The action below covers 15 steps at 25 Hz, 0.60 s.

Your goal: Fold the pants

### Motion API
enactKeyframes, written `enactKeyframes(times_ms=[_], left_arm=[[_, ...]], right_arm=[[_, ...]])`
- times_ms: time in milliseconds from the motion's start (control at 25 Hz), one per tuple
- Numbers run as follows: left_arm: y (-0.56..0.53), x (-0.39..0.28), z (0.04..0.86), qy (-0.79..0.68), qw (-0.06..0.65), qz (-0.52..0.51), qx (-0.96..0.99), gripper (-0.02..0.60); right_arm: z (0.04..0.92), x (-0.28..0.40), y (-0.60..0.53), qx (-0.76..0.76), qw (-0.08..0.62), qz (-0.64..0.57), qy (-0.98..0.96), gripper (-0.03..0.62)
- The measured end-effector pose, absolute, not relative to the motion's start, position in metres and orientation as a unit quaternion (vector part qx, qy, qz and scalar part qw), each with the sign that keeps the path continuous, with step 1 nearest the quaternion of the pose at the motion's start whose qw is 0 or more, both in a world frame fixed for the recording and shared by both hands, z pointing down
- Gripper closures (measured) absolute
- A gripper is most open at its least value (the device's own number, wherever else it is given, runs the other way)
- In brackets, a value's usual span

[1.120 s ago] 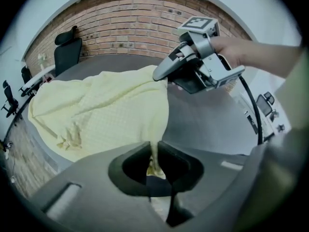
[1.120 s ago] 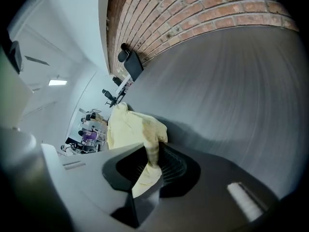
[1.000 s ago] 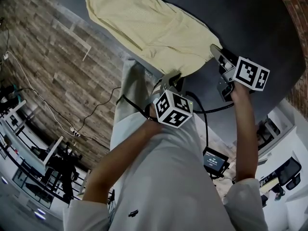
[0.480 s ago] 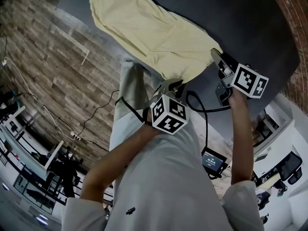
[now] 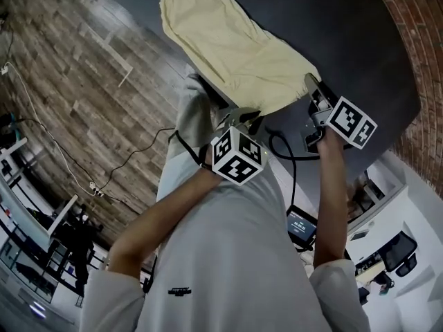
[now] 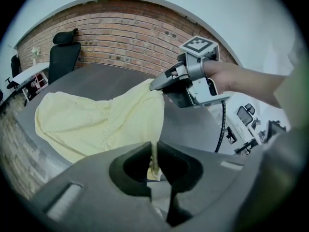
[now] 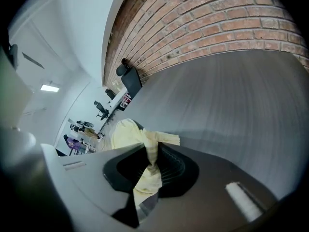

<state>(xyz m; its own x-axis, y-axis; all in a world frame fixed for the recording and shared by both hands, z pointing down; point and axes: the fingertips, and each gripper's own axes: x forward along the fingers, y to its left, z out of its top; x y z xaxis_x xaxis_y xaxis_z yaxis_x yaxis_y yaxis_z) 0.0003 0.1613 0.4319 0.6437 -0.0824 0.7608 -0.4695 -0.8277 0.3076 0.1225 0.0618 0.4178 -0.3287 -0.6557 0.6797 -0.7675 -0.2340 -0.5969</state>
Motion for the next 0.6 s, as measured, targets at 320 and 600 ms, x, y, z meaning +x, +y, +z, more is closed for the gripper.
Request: enactKeyframes(times_ms=[320, 600], left_arm=[[0.127, -0.029, 0.414, -0.168, 0.256, 0.367, 0.878, 0.543], [0.087, -0.058, 0.411, -0.166, 0.252, 0.362, 0.882, 0.543]], right_arm=[[0.396, 0.094, 0.033, 0.578, 0.063, 0.518, -0.628, 0.539], [0.387, 0.067, -0.002, 0.573, 0.074, 0.507, -0.640, 0.539]])
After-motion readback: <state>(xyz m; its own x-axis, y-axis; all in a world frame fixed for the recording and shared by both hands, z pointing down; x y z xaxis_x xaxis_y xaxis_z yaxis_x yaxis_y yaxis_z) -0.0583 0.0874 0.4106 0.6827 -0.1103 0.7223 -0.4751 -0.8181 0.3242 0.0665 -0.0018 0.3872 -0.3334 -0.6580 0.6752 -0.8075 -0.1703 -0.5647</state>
